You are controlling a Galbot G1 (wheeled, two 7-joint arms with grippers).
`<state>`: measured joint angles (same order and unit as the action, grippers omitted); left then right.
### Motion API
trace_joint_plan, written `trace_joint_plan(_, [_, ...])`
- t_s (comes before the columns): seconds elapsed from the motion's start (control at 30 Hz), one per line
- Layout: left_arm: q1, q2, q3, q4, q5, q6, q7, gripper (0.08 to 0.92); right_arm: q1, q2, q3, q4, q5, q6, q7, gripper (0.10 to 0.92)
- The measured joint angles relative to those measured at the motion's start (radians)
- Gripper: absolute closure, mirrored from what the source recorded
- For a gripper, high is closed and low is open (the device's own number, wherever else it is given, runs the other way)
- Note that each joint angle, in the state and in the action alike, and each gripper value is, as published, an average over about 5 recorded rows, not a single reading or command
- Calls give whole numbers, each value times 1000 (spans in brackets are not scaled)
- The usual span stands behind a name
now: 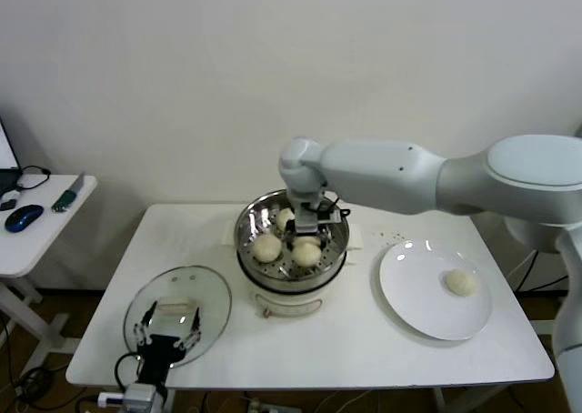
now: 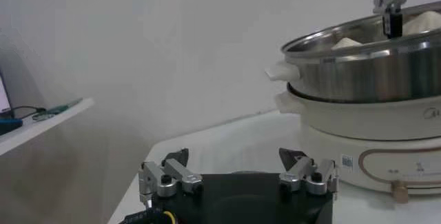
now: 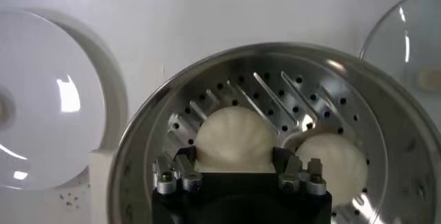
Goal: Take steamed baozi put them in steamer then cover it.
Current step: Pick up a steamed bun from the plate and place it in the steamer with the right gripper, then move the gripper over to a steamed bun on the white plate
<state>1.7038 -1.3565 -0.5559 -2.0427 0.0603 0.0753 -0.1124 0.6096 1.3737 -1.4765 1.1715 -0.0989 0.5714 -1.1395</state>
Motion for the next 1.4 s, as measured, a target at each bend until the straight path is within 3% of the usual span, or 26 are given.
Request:
trace_joint_plan(0.23, [-7,3,3,5,0,2,0,177,-31,30,-2,-9,-18,12,9,309])
trace_joint_plan(0.57, [-9,3,9,5,4,4,-1,177,-39,39,12,-9,-26,11,16,206])
trace_joint_plan(0.93, [-1,2,12,3,6,0,-1,177,6,-10,32,-7,-8,0,8,203])
trace_joint_plan(1.17, [0,2,20,2,10,-3,-1,177,65,-104,18,-6,61,-50,22,203])
trace_joint_plan(1.4, [-2,2,22,3,17,-7,1,177,148,-256,-98,15,249,-231,117,203])
